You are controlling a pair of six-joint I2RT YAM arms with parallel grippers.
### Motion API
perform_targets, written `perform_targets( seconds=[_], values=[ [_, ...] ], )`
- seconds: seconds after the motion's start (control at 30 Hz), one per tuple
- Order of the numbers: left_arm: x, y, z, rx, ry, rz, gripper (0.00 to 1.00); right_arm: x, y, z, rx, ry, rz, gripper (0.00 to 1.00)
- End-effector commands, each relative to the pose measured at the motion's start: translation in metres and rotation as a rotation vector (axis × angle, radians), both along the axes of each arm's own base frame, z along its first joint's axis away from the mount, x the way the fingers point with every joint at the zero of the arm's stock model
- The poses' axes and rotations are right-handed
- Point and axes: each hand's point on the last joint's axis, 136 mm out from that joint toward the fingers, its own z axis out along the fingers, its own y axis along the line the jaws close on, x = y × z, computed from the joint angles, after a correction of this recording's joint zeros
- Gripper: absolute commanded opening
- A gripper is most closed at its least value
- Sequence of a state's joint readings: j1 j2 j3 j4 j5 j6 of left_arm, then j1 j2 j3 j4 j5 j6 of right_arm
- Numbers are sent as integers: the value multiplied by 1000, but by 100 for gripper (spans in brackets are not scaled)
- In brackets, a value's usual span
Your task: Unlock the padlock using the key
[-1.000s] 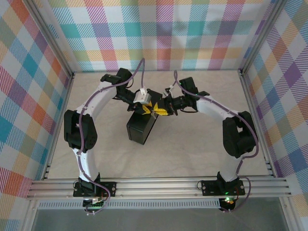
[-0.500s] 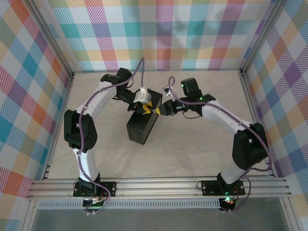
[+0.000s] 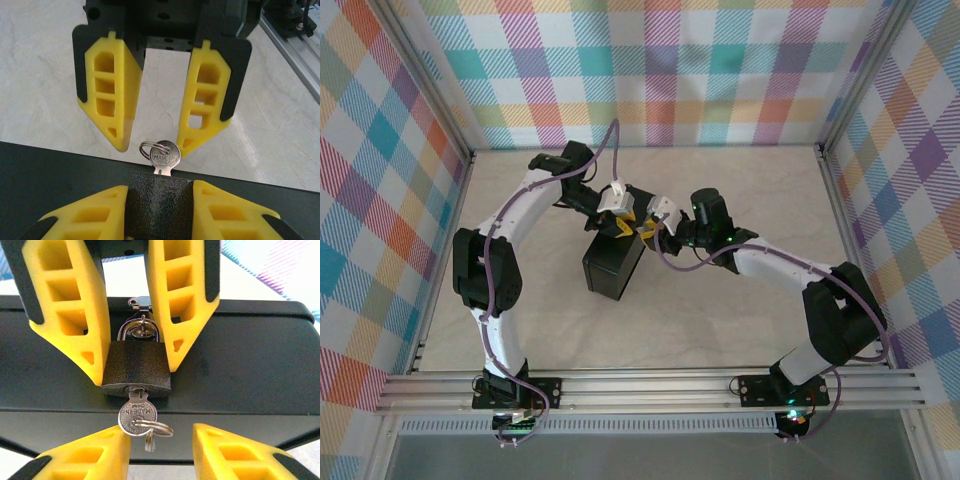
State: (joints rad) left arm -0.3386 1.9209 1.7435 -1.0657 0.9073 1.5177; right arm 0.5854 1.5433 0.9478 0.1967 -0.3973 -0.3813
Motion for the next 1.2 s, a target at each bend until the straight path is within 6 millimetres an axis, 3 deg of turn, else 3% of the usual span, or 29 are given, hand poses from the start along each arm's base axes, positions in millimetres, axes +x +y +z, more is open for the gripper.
perform_targets(
  seconds=[0.0,0.3,0.6,1.0,1.17],
  values=[
    [-14,-4,1,-8,52,-20,28,6,1,24,-15,-183,-1,35],
    [-14,-4,2,-7,52,-17,29,3,5,32,-38,-300,-43,28],
    [-15,-3,3,-5,54,-17,29,2,0,46,-40,-343,-68,32],
    [-15,-4,2,-8,63,-17,28,-14,10,53,-19,-336,-19,8],
    [-15,-5,2,-17,64,-19,28,-21,15,57,-8,-317,7,5]
  ],
)
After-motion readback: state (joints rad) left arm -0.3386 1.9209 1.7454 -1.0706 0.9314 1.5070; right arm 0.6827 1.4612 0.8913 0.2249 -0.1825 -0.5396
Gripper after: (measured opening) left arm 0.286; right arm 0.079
